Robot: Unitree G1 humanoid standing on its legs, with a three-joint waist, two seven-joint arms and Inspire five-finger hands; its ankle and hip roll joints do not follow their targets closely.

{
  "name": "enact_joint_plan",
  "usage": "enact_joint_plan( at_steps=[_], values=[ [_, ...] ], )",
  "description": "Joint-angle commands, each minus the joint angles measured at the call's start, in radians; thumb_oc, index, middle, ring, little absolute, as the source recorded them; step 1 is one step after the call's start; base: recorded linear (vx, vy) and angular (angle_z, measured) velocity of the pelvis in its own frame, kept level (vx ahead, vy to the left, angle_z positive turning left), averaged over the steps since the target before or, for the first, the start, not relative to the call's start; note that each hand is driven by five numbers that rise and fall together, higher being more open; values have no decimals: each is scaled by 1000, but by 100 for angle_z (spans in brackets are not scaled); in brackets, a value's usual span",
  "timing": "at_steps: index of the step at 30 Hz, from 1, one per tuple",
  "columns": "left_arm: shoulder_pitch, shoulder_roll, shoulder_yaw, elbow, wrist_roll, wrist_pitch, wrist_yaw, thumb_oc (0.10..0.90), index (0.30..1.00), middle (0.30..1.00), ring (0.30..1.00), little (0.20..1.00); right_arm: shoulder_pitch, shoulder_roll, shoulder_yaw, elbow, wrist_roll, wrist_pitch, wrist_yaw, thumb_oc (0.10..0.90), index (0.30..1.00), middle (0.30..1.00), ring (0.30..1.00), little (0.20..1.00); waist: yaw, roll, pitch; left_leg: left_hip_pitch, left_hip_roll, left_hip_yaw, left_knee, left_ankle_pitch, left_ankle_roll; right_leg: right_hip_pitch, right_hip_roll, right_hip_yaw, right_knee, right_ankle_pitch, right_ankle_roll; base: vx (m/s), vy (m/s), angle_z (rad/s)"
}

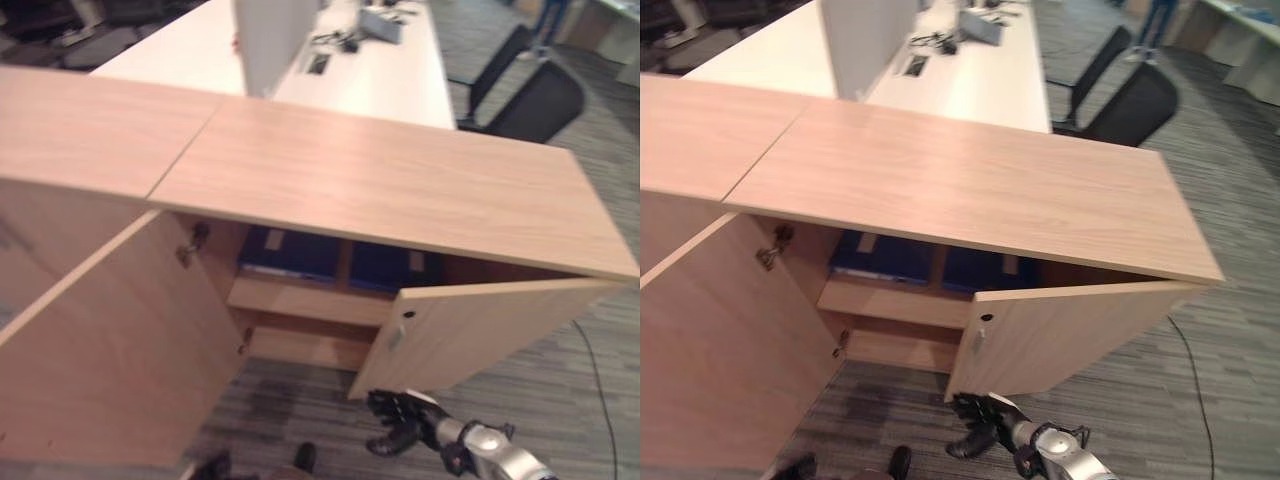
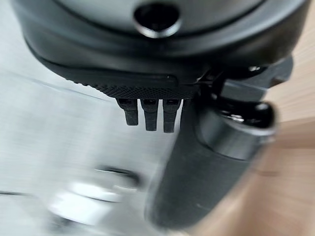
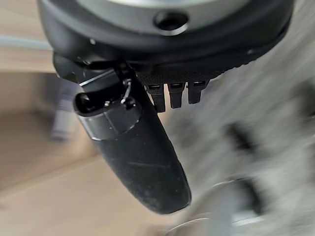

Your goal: Put the empty folder in the office cabinet

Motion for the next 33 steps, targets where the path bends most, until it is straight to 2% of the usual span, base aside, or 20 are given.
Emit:
enact_joint_plan(
  at_steps=[1, 2, 3, 4, 5, 7, 10, 13, 17, 18, 21, 22, 25, 27, 29, 33],
  values=[
    [-78, -45, -53, 176, -74, 23, -50, 800, 900, 900, 900, 900, -103, 79, -18, 18, -3, -90, -19, 800, 900, 900, 900, 900, 14, -40, -5, -29, 92, 130, 56, -80, -49, -18, -41, -48, 15, -90, 20, -27, 8, 220],
    [-78, -45, -53, 176, -74, 23, -50, 800, 900, 900, 900, 900, -103, 79, -18, 18, -3, -90, -19, 800, 900, 900, 900, 900, 14, -40, -5, -29, 92, 130, 56, -80, -49, -18, -41, -48, 15, -90, 20, 8, 128, 192],
    [-120, -25, -13, 230, -98, 64, -57, 800, 900, 900, 900, 900, -81, 128, -31, 171, -107, -52, -19, 800, 900, 900, 900, 900, -9, -12, -26, -8, 189, 433, 31, -31, -70, 13, -56, -151, 7, -78, 23, 41, 162, 85],
    [-147, -61, -1, 332, -58, 69, -42, 800, 900, 900, 900, 900, -79, 154, -33, 230, -150, -50, -27, 800, 900, 900, 900, 900, -14, -9, -38, -5, 198, 454, 17, -11, -77, 23, -56, -160, 9, -83, 17, 63, 169, 92],
    [-164, -94, 27, 421, -27, 66, -46, 800, 900, 900, 900, 900, -76, 172, -35, 241, -172, -59, -28, 800, 900, 900, 900, 900, -15, -7, -46, -5, 200, 451, 8, -10, -79, 30, -56, -170, 13, -87, 13, 103, 62, 164],
    [-250, -147, 157, 701, 56, 49, -18, 800, 900, 900, 900, 900, -70, 248, -78, 428, -234, -62, -53, 800, 900, 900, 900, 900, -2, -4, -80, -2, 181, 415, -1, -21, -73, 52, -71, -208, 37, -99, 10, 136, 103, 133],
    [-288, -155, 244, 783, 81, 25, 8, 800, 900, 900, 900, 900, -66, 312, -173, 607, -274, -59, -106, 800, 900, 900, 900, 900, 10, 1, -101, 5, 142, 373, -4, -44, -51, 69, -108, -236, 81, -107, 17, 153, 208, 100],
    [-289, -142, 317, 734, 19, -11, 50, 800, 900, 900, 900, 900, -37, 330, -366, 724, -192, -59, -170, 800, 900, 900, 900, 900, 17, 27, -125, 14, 75, 311, -4, -72, -20, 101, -167, -285, 126, -102, 41, 159, 302, 69],
    [-276, -106, 353, 635, 11, -31, 76, 800, 900, 900, 900, 900, -2, 311, -474, 772, -167, -56, -188, 800, 900, 900, 900, 900, 12, 45, -139, 15, 33, 273, -4, -87, -5, 125, -201, -317, 138, -79, 68, 102, 202, 36],
    [-263, -82, 374, 553, 11, -42, 91, 800, 900, 900, 900, 900, 13, 299, -507, 784, -169, -52, -190, 800, 900, 900, 900, 900, 14, 49, -142, 12, 22, 265, -4, -90, -2, 129, -210, -324, 137, -68, 77, 75, 149, 30],
    [-244, -31, 407, 444, 57, -48, 119, 800, 900, 900, 900, 900, 35, 290, -541, 794, -175, -49, -187, 800, 900, 900, 900, 900, 13, 48, -150, 10, 8, 257, -4, -95, 2, 136, -222, -333, 133, -45, 95, 61, 109, 22],
    [-234, 11, 428, 360, 119, -46, 132, 800, 900, 900, 900, 900, 49, 282, -559, 797, -183, -48, -188, 800, 900, 900, 900, 900, 11, 47, -154, 10, -1, 253, -4, -99, 4, 139, -228, -335, 130, -29, 105, 51, 84, 13],
    [-250, 94, 482, 241, 251, -35, 174, 800, 900, 900, 900, 900, 72, 280, -581, 791, -192, -43, -180, 800, 900, 900, 900, 900, -4, 41, -161, 17, -13, 255, -4, -110, 8, 140, -238, -324, 126, -5, 121, 59, 81, -3],
    [-255, 109, 500, 184, 273, -30, 181, 800, 900, 900, 900, 900, 78, 284, -580, 784, -194, -42, -174, 800, 900, 900, 900, 900, -13, 40, -163, 20, -14, 262, -4, -115, 8, 138, -242, -316, 123, 3, 125, 23, 43, -20],
    [-292, 137, 484, 138, 298, -38, 175, 800, 900, 900, 900, 900, 84, 288, -565, 774, -195, -47, -164, 800, 900, 900, 900, 900, -40, 34, -167, 27, -14, 280, -4, -123, 8, 131, -245, -293, 117, 21, 133, 26, 34, -27],
    [-333, 132, 418, 0, 246, -76, 129, 800, 900, 900, 900, 900, 82, 283, -557, 778, -200, -51, -162, 800, 900, 900, 900, 900, -70, 31, -169, 37, -13, 298, -4, -132, 10, 123, -244, -272, 111, 34, 138, 8, 9, -22]
  ],
)
